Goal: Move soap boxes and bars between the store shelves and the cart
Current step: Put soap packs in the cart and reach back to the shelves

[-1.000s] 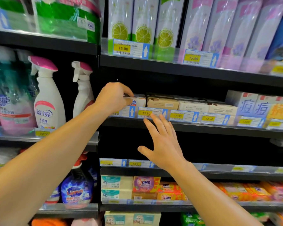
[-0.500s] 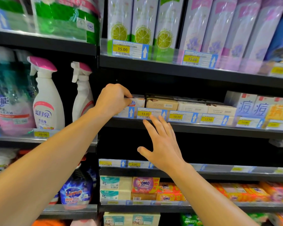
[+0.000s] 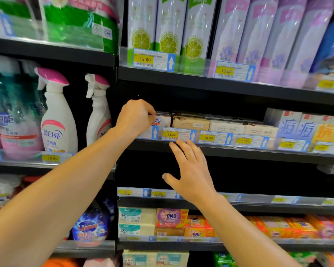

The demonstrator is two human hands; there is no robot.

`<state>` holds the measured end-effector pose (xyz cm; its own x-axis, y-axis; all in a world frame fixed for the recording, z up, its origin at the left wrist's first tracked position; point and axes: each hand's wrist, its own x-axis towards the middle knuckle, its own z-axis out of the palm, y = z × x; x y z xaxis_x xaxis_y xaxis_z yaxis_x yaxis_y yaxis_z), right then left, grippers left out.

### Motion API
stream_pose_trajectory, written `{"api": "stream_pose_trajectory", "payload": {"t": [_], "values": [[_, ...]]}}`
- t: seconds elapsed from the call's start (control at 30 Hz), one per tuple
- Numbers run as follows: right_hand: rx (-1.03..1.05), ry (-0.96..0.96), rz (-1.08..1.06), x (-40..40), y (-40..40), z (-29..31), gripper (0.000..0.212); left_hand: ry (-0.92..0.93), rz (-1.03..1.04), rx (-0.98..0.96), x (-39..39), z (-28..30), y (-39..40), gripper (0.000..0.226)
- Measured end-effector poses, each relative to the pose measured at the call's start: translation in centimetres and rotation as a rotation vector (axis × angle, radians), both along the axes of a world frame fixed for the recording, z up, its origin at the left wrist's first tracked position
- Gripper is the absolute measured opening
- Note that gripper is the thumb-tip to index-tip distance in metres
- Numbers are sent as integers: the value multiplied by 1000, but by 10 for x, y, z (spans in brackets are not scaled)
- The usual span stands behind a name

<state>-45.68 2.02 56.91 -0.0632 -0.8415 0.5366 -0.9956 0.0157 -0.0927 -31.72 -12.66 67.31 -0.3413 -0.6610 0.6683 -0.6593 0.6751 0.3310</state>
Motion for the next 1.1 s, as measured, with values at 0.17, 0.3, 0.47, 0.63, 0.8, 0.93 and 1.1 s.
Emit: {"api": "stream_pose_trajectory", "payload": {"t": [0.17, 0.3, 0.47, 0.63, 0.8, 0.93, 1.1], "values": [[-9, -13, 2, 0, 0, 0, 83, 9, 1, -4, -1, -2, 0, 19], [-3, -15, -2, 0, 0, 0, 83, 6, 1, -5, 0, -2, 0, 20], [-5, -9, -2, 0, 0, 0, 83, -28, 0, 12, 3, 0, -2, 23], [-15, -5, -8, 1, -1, -2, 83, -253, -36, 158, -5, 15, -6, 60], [3, -16, -10, 1, -1, -1, 84, -483, -8, 294, -14, 27, -9, 60], [10, -11, -12, 2, 0, 0, 83, -509, 6, 300, -6, 28, -13, 57], [8, -26, -9, 1, 1, 1, 82, -495, 23, 320, -8, 30, -15, 54]]}}
